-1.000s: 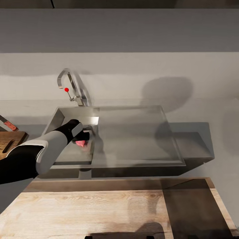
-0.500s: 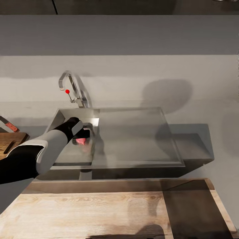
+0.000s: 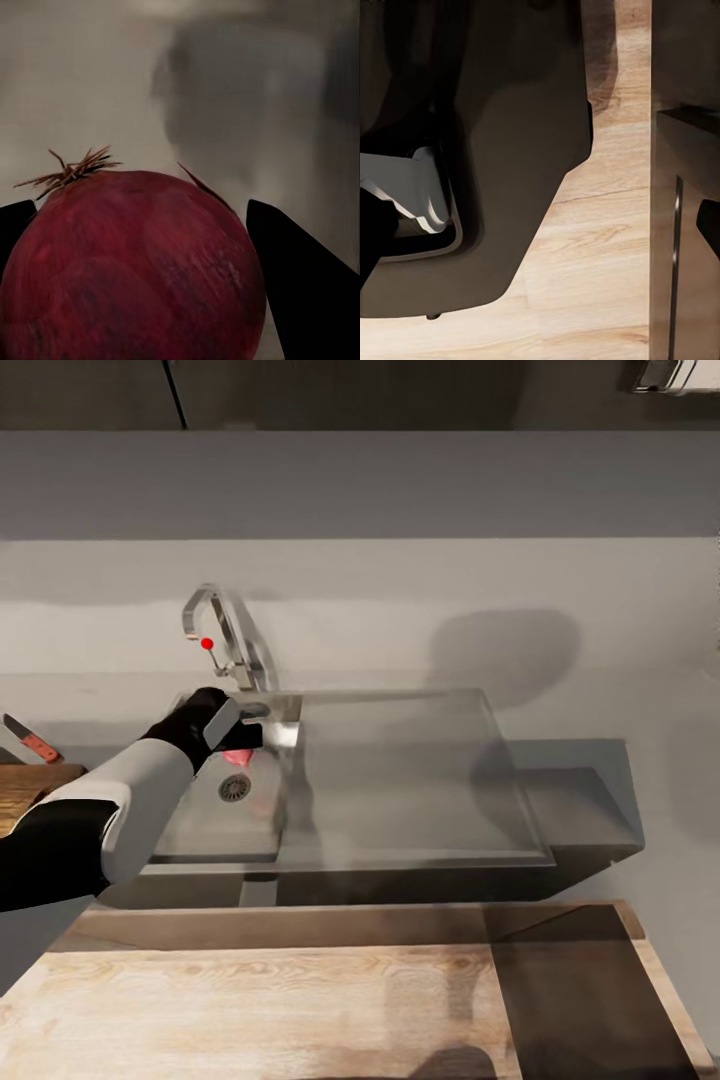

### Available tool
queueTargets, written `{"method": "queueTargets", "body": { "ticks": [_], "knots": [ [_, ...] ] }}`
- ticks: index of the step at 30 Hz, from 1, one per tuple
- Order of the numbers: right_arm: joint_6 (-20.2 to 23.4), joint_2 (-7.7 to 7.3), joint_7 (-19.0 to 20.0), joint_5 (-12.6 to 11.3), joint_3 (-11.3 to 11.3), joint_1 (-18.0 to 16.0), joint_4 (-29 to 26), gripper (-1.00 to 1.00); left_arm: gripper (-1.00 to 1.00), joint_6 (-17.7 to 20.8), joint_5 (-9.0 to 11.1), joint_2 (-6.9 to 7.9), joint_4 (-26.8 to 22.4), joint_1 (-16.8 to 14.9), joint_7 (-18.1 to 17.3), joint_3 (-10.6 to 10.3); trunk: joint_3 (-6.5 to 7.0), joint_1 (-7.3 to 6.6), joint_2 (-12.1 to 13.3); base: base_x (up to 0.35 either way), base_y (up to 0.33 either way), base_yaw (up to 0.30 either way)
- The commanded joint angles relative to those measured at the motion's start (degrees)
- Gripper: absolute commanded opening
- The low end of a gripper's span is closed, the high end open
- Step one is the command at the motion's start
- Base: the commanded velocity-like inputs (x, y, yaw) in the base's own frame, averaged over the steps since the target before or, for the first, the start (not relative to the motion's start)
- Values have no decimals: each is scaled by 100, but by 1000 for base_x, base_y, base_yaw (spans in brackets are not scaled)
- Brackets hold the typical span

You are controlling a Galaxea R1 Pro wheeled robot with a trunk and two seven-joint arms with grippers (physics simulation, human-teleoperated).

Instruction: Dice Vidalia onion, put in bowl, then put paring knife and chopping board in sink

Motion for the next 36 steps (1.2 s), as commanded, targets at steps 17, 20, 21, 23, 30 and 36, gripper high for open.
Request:
{"method": "queueTargets", "body": {
  "ticks": [17, 20, 21, 23, 30, 36],
  "knots": [
    [-12, -8, -46, -43, 48, 0, -13, 100, -100, 1200, 80, 273, -1261, -1, 33, -66, 144, 4, -9, -51, 42, 0],
    [-12, -8, -46, -43, 48, 1, -13, 100, -100, 1206, 80, 277, -1266, -1, 33, -65, 171, 4, -9, -188, 203, 0],
    [-12, -8, -46, -43, 48, 2, -13, 100, -100, 1208, 80, 285, -1267, -1, 33, -66, 180, 4, -9, -196, 218, 0],
    [-12, -8, -46, -43, 48, 1, -13, 100, -100, 1209, 80, 302, -1267, -1, 33, -67, 198, 4, -9, -195, 231, 0],
    [-12, -8, -44, -43, 48, 0, -10, 100, -100, 1203, 80, 322, -1191, -1, 33, -64, 261, 4, -9, -122, 270, 0],
    [-12, -8, -46, -43, 48, 4, -6, 100, -100, 1202, 73, 339, -1197, -1, 33, -59, 315, 4, -9, -30, 294, 17]
  ]
}}
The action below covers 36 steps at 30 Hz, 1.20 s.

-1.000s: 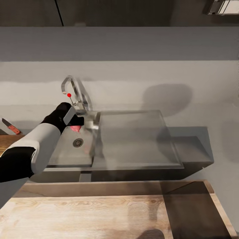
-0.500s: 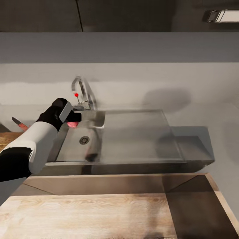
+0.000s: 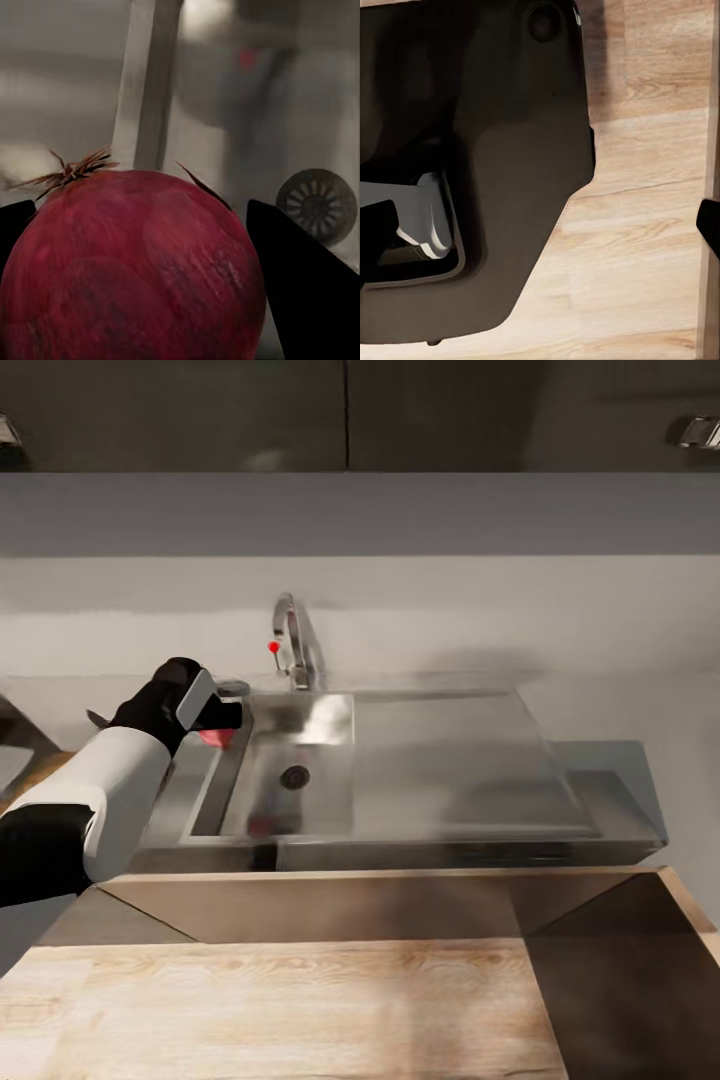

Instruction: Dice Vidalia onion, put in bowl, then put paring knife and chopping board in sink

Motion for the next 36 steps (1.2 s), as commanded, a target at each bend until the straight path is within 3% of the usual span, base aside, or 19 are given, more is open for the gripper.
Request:
{"method": "queueTargets", "body": {
  "ticks": [1, 29, 36],
  "knots": [
    [-13, -8, -49, -45, 48, 3, -16, 100, -100, 16, 54, 9, -6, -3, 37, -28, 1, 4, -9, -8, 299, 70],
    [-13, -8, -49, -45, 48, -2, -16, 100, -100, 23, 53, 13, 60, -3, 37, -42, 241, 4, -9, -1, 301, 146],
    [-13, -8, -43, -45, 48, -2, -18, 100, -100, 14, 53, -94, 353, -3, 29, -46, 297, 4, -9, 45, 301, 172]
  ]
}}
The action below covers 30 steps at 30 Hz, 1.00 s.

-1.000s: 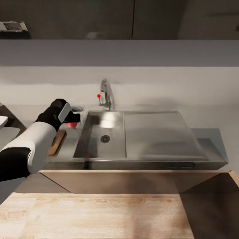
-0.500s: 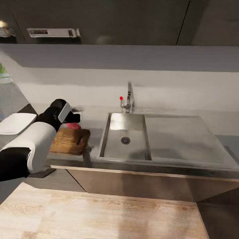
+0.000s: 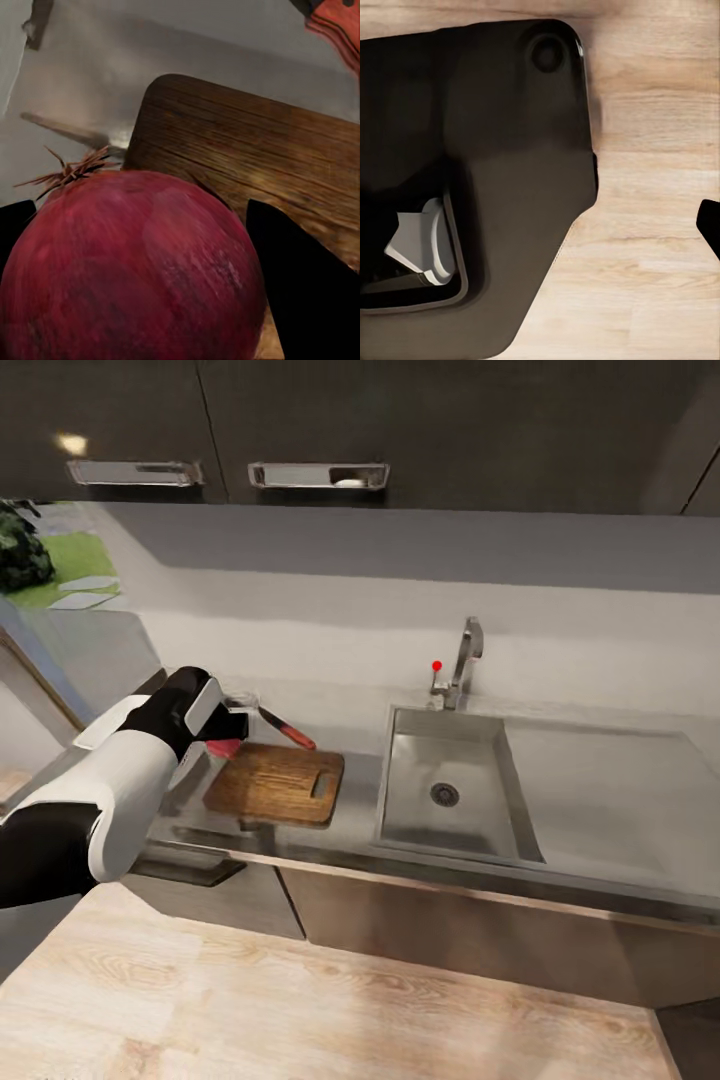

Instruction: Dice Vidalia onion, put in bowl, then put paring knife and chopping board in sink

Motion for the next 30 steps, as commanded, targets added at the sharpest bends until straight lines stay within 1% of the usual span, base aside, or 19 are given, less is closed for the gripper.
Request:
{"method": "queueTargets", "body": {
  "ticks": [1, 7, 13, 16, 18, 22, 30],
  "knots": [
    [-13, -8, -48, -45, 49, 1, -16, 100, -100, 18, 41, -10, 29, -3, 35, -34, -2, 4, -10, 85, 299, 102],
    [-13, -8, -46, -53, 42, 2, -14, 100, -100, 13, 41, -83, 93, -3, 33, -108, 15, 4, -10, 93, 296, 31],
    [-13, -8, -44, -54, 40, 3, -15, 100, -100, 18, 41, -103, 113, -2, 28, -141, 36, 4, -10, 91, 264, -139],
    [-13, -8, -39, -54, 40, 2, -12, 100, -100, 20, 41, -109, 166, -3, 27, -143, 54, 4, -10, 29, 82, -208],
    [-13, -8, -39, -55, 40, 1, -13, 100, -100, 17, 41, -163, 227, -1, 26, -143, 67, 4, -10, 10, 29, -212],
    [-13, -8, -38, -56, 40, 2, -11, 100, -100, 18, 41, -225, 313, -3, 26, -143, 92, 4, -10, 4, 10, -213],
    [-13, -8, -42, -57, 40, 3, -10, 100, -100, 21, 41, -252, 506, -2, 33, -144, 144, 4, -10, 0, 1, -214]
  ]
}}
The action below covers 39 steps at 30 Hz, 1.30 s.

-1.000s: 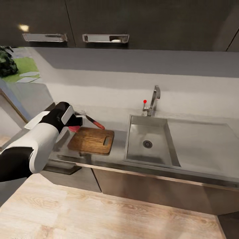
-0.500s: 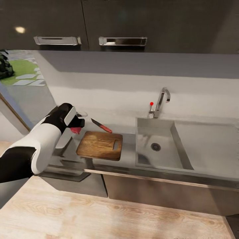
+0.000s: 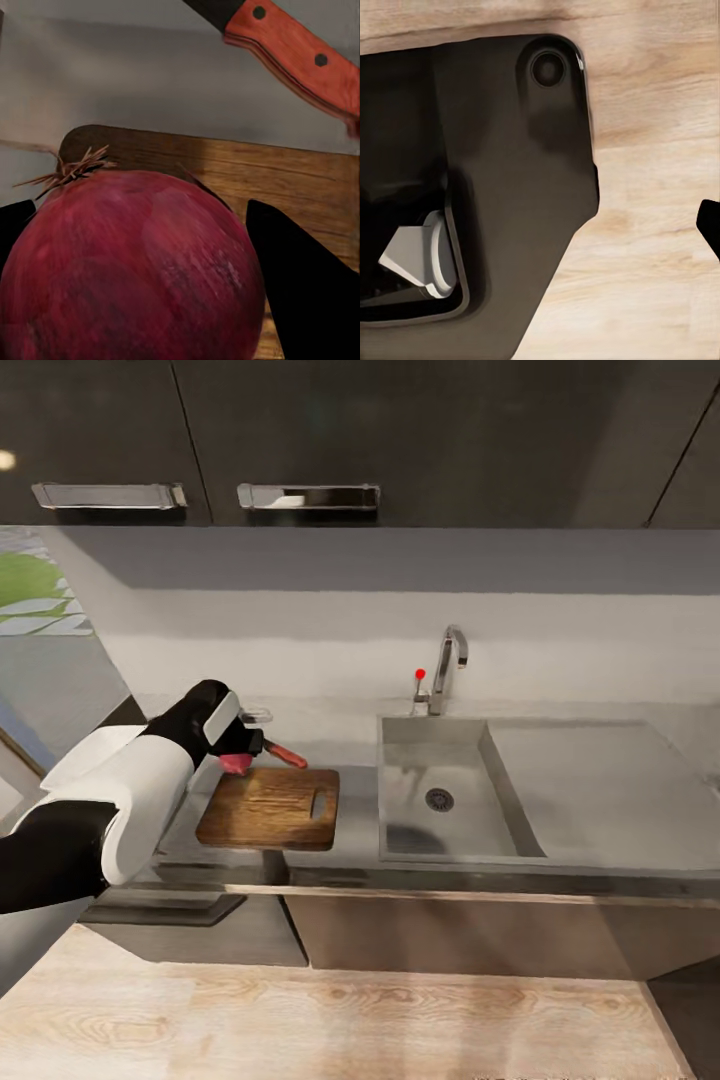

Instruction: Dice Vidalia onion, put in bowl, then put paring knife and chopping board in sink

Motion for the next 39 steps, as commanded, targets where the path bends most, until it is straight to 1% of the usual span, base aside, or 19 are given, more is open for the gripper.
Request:
{"method": "queueTargets", "body": {
  "ticks": [1, 13, 17, 39],
  "knots": [
    [-12, -8, -47, -44, 48, 0, -14, 100, -100, 19, 54, 3, 6, -4, 35, -40, -3, 4, -10, 0, 0, -214],
    [-12, -8, -51, -40, 48, -1, -13, 100, -100, 4, 54, 1, 292, -5, 33, -33, 67, 4, -10, 0, 0, -189],
    [-12, -8, -53, -39, 48, 1, -13, 100, -100, 2, 60, 0, 351, -4, 29, -32, 71, 4, -10, 0, 0, -30],
    [-10, -51, -32, -22, 57, -1, -29, 100, -100, -32, 77, 31, 1011, -4, 20, -23, 72, 4, -10, 0, 0, -1]
  ]
}}
